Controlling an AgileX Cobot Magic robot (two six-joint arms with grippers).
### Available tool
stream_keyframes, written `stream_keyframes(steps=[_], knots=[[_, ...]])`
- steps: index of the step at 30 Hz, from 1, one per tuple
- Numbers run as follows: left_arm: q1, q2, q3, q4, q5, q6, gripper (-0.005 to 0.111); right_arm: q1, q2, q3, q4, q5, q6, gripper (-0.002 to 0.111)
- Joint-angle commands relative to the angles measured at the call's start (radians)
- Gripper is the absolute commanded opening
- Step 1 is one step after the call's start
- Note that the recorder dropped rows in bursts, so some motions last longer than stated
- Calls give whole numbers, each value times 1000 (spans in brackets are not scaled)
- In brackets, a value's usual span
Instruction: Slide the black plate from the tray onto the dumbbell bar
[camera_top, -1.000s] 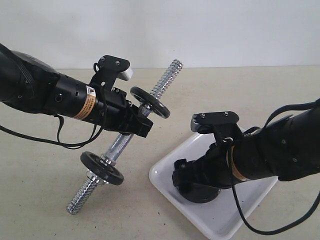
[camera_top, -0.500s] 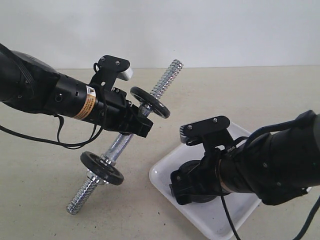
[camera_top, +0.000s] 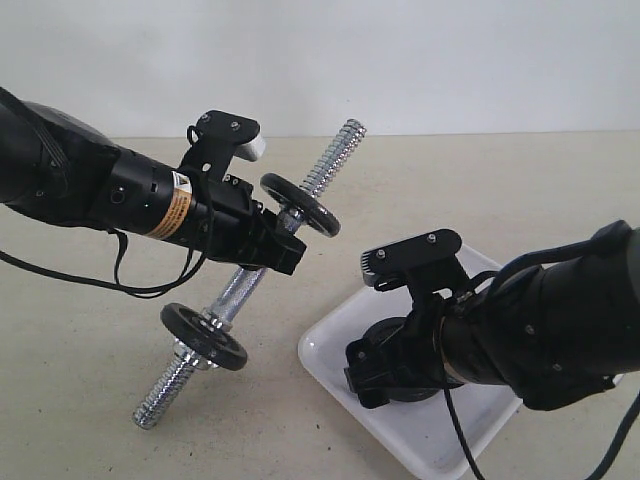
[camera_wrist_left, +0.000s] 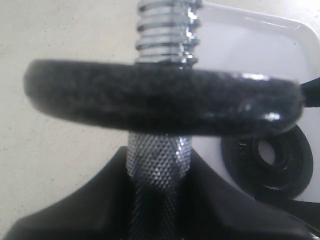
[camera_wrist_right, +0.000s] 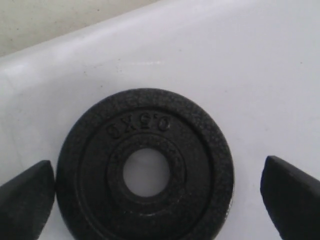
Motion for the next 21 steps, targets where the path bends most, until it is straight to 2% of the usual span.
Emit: stream_keyframes(steps=[1, 7, 11, 15, 21], knots=[[2, -60, -31, -37, -39, -23, 4, -1, 3, 4, 0, 10, -17, 105], [2, -60, -31, -37, -39, -23, 4, -1, 3, 4, -27, -3, -19, 105], [2, -60, -31, -37, -41, -23, 4, -1, 3, 4, -16, -89, -7, 105], [2, -60, -31, -37, -41, -23, 4, -1, 5, -13, -32, -11, -18, 105], [2, -60, -31, -37, -41, -23, 4, -1, 56, -34, -31, -28, -28, 105]])
